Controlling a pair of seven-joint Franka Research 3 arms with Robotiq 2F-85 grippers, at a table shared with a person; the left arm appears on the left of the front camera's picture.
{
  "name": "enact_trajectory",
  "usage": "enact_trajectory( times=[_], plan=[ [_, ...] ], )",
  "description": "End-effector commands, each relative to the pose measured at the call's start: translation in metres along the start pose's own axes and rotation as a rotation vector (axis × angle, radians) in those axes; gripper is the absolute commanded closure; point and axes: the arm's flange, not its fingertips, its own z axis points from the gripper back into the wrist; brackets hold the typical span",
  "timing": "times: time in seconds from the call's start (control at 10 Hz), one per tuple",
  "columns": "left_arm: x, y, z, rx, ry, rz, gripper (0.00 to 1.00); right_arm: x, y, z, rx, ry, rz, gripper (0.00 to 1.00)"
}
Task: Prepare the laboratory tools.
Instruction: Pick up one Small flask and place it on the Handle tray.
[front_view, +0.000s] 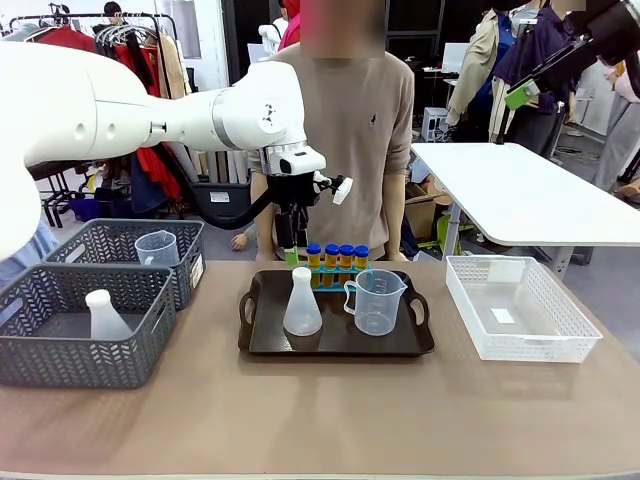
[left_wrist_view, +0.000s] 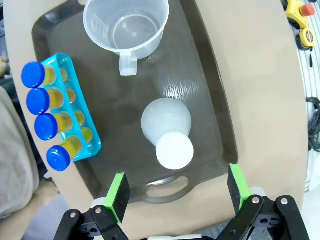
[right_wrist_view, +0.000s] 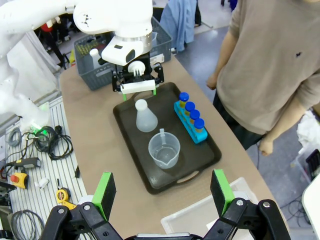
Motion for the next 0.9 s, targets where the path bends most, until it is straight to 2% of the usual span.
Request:
enact_trajectory(
  times=[0.0, 0.2, 0.5, 0.7, 0.8],
  plan=[
    [0.000, 0.000, 0.000, 0.000, 0.000, 0.000, 0.00, 0.001, 0.001, 0.000, 0.003, -0.006, 0.003, 0.00],
    [-0.006, -0.010, 0.036, 0.028, -0.021, 0.066, 0.00, 0.001, 0.001, 0.000, 0.003, -0.006, 0.003, 0.00],
    [-0.031, -0.033, 0.094, 0.070, -0.118, 0.150, 0.00, 0.001, 0.001, 0.000, 0.003, -0.006, 0.003, 0.00],
    [-0.063, -0.042, 0.128, 0.099, -0.222, 0.180, 0.00, 0.001, 0.001, 0.000, 0.003, -0.006, 0.003, 0.00],
    [-0.080, -0.051, 0.145, 0.105, -0.311, 0.191, 0.00, 0.001, 0.001, 0.000, 0.003, -0.006, 0.003, 0.00]
  ],
)
